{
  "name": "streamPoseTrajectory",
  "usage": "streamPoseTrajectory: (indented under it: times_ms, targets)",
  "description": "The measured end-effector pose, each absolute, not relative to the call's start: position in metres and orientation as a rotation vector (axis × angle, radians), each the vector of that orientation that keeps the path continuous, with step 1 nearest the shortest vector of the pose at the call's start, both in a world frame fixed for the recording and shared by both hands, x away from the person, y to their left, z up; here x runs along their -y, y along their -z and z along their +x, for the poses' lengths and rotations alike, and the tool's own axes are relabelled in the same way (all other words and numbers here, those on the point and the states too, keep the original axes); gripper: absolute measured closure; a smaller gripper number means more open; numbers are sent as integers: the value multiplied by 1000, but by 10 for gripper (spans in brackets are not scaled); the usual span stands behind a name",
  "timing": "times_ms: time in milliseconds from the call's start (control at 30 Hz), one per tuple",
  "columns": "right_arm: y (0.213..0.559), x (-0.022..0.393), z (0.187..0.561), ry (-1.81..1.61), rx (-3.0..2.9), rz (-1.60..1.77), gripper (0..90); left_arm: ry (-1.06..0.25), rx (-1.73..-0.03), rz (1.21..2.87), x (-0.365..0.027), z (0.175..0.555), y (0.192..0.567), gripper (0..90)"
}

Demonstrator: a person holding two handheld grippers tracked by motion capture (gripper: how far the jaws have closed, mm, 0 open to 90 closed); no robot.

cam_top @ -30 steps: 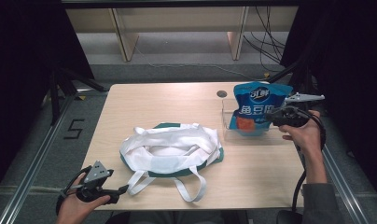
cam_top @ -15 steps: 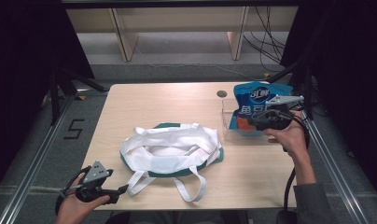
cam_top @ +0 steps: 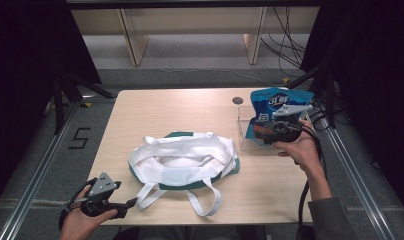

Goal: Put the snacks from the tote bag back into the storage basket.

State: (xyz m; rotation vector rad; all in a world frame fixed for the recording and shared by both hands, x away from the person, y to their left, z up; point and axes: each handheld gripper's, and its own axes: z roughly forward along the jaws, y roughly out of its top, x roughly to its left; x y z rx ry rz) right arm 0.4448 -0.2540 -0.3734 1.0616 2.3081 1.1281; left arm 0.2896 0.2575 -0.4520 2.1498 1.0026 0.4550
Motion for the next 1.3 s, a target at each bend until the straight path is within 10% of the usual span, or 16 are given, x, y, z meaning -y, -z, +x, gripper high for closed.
streamPoseTrajectory:
  times_ms: [1300]
  targets:
    - [431, 217, 411, -1145, -2426, 990, 377, -442, -1017, 2144, -256, 289, 453, 208]
